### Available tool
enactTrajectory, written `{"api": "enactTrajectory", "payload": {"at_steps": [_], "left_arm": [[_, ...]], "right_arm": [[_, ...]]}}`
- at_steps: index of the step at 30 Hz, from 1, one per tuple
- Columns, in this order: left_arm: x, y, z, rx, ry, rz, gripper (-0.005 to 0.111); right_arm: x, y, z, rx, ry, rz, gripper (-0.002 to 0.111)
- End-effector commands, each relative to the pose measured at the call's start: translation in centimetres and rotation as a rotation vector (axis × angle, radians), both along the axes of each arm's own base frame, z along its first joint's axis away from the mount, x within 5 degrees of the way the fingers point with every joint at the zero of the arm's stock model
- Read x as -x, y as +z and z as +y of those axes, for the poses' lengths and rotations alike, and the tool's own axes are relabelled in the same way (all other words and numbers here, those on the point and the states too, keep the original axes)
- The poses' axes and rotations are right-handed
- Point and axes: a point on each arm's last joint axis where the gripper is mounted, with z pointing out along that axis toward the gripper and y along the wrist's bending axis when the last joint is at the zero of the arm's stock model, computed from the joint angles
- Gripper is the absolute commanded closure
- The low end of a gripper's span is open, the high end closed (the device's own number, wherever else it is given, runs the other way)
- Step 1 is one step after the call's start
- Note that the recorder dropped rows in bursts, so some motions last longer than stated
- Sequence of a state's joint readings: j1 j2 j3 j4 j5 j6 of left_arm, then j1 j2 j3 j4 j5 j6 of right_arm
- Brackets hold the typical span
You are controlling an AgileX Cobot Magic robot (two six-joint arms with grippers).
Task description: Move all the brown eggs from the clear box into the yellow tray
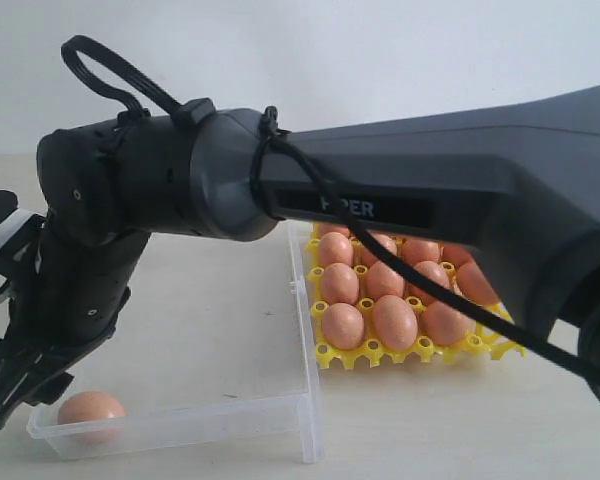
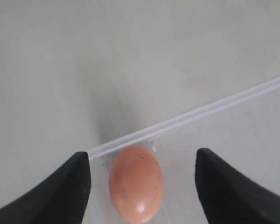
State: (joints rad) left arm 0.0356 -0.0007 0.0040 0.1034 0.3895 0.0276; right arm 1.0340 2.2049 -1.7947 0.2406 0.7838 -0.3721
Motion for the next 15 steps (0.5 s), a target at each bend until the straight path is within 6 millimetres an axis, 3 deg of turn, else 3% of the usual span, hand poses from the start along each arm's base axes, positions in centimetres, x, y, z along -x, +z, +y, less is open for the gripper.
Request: {"api": "enactTrajectory", "payload": {"at_steps": [1, 15], "left_arm": [[0.0, 0.2, 0.0, 0.007, -0.006, -0.013, 0.107], [0.0, 0.2, 0.0, 0.007, -0.006, -0.013, 0.107]], "right_arm": [[-0.4, -0.7, -0.4, 0.075, 0.008, -0.043, 0.047], [0.7, -3.2, 0.0, 0.099, -0.003, 0.139, 0.049]]}}
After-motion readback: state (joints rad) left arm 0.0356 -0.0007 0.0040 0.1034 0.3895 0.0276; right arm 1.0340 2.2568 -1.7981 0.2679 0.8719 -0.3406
